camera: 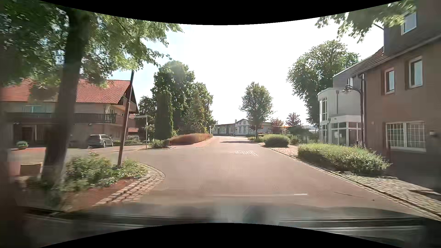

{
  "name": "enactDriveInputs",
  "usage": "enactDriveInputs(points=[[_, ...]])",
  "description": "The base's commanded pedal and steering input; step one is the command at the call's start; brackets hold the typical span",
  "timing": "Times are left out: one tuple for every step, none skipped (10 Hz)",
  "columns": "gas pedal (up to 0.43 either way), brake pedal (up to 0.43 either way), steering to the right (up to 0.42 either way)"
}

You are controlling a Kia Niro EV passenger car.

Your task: Follow the waypoints while adhering to traffic rules and regulations

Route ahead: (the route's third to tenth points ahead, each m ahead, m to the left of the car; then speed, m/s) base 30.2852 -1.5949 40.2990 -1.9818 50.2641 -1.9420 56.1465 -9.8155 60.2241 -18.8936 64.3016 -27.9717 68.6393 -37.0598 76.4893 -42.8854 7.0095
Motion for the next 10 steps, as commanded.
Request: enactDriveInputs(points=[[0.197,0.000,0.036],[0.197,0.006,0.030],[0.177,0.000,0.023],[0.177,0.006,0.018],[0.177,0.006,0.012],[0.169,0.006,0.007],[0.169,0.006,0.004],[0.177,0.006,0.002],[0.177,0.006,0.001],[0.177,0.006,0.000]])
